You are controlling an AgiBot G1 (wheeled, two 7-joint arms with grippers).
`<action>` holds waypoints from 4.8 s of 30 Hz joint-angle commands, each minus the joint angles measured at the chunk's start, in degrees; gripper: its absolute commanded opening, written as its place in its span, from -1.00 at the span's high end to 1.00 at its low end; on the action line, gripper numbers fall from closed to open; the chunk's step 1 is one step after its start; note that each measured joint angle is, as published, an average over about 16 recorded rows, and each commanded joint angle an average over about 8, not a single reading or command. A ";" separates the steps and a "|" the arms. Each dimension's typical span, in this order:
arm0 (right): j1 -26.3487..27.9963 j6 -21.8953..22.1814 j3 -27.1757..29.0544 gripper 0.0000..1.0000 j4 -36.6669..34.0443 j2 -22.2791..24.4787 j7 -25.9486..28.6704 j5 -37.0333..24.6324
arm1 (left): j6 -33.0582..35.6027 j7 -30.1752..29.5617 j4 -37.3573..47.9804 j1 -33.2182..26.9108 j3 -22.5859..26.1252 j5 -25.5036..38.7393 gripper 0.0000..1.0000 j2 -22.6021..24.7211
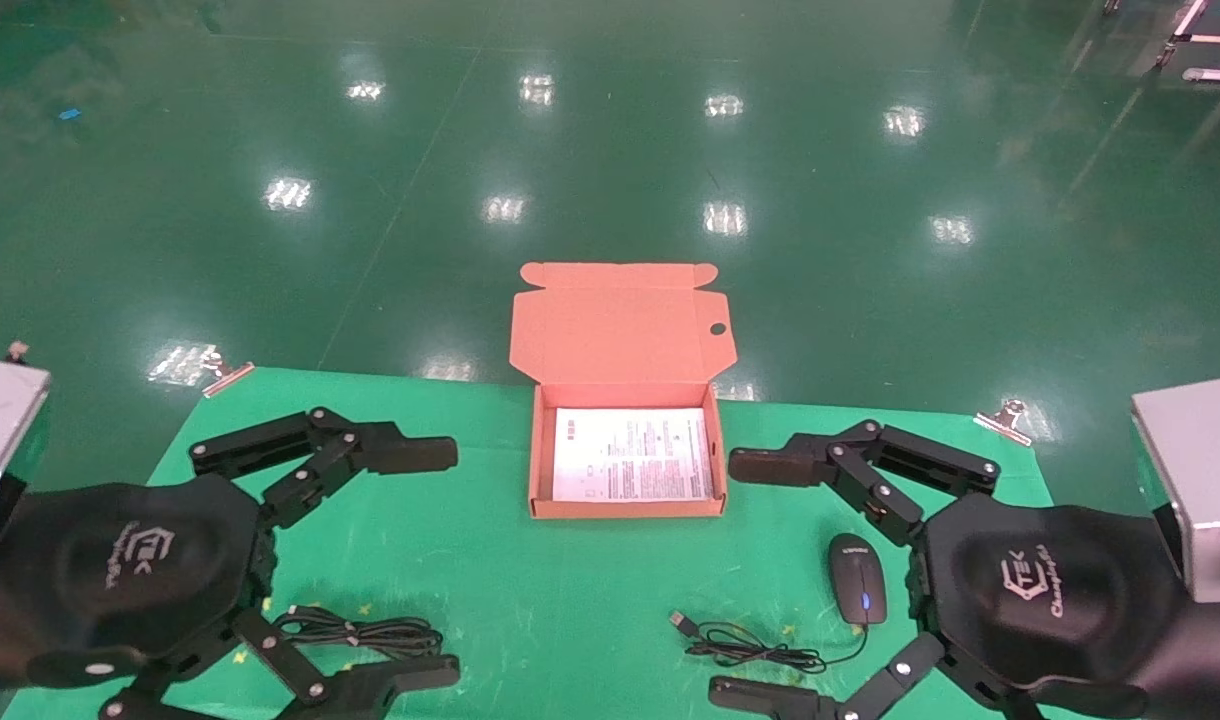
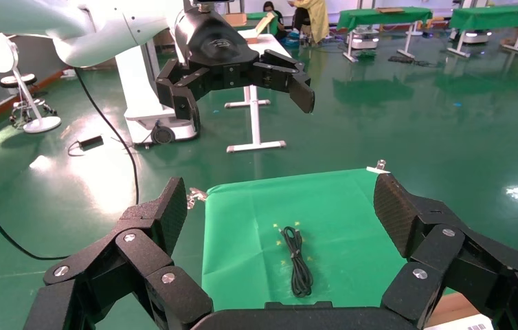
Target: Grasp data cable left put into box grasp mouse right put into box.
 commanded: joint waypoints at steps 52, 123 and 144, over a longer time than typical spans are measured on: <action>27.14 0.29 -30.04 -1.00 3.22 -13.76 -17.00 -62.57 | -1.38 2.78 1.74 -22.31 27.44 60.93 -1.00 15.10; 15.48 23.21 -32.44 1.00 -27.92 -26.31 -18.09 -70.45 | -21.54 8.87 36.46 -19.19 31.08 74.32 1.00 27.76; 16.96 22.83 -30.49 1.00 -25.53 -23.05 -14.66 -69.16 | -19.89 9.79 34.81 -20.18 30.06 72.70 1.00 25.08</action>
